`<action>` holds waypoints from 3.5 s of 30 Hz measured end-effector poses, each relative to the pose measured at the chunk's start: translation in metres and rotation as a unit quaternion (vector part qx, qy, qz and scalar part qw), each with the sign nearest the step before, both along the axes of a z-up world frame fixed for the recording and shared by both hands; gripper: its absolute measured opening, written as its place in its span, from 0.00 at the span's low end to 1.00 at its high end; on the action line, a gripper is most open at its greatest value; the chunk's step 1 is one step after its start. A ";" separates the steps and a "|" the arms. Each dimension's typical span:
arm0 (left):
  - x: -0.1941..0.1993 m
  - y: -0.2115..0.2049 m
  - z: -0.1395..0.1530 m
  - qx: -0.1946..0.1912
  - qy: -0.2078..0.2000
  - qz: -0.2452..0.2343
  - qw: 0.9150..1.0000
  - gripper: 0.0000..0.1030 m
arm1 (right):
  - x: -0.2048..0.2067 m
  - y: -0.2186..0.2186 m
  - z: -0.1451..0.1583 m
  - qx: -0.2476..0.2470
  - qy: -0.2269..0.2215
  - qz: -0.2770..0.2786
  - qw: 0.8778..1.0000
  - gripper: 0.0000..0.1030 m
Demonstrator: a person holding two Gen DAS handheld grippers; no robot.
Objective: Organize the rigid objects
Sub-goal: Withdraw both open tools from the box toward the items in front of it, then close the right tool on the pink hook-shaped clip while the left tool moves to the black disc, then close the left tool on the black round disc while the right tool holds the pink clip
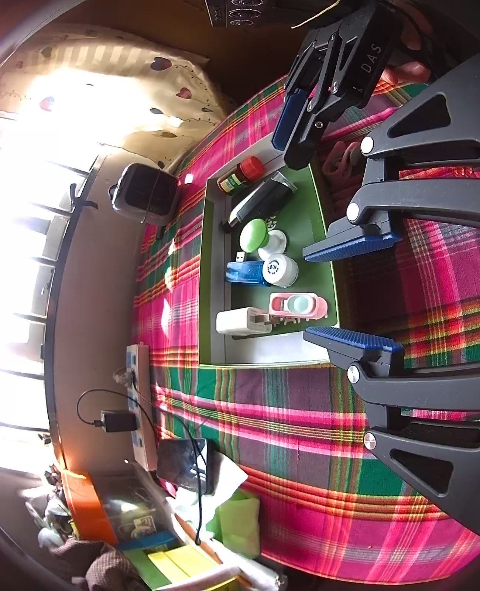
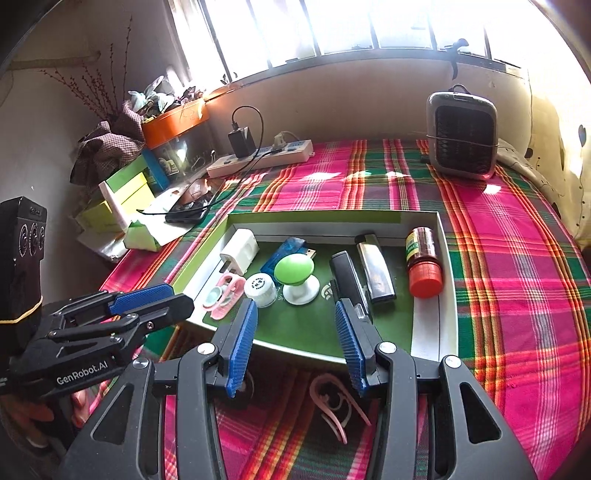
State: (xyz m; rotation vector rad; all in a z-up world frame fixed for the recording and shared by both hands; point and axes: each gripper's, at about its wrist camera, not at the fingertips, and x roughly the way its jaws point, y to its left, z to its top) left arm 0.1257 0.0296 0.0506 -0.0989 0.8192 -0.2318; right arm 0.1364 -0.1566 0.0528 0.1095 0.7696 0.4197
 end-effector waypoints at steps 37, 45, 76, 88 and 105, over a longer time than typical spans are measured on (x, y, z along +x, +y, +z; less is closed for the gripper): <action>-0.036 0.007 -0.019 -0.032 0.032 -0.007 0.999 0.35 | -0.023 0.006 -0.040 -0.087 0.044 0.044 0.994 0.49; -0.031 -0.004 -0.026 -0.034 0.047 -0.018 0.998 0.35 | -0.025 0.007 -0.040 -0.107 0.040 0.036 0.993 0.36; -0.005 -0.038 -0.038 -0.016 0.065 -0.035 0.997 0.44 | -0.033 -0.027 -0.039 -0.055 0.058 0.018 0.997 0.25; -0.003 -0.048 -0.039 0.002 0.055 -0.040 0.998 0.44 | -0.032 -0.032 -0.040 -0.039 0.062 0.019 0.997 0.25; -0.005 -0.050 -0.038 -0.005 0.048 -0.044 0.998 0.28 | -0.032 -0.032 -0.039 -0.038 0.062 0.019 0.997 0.25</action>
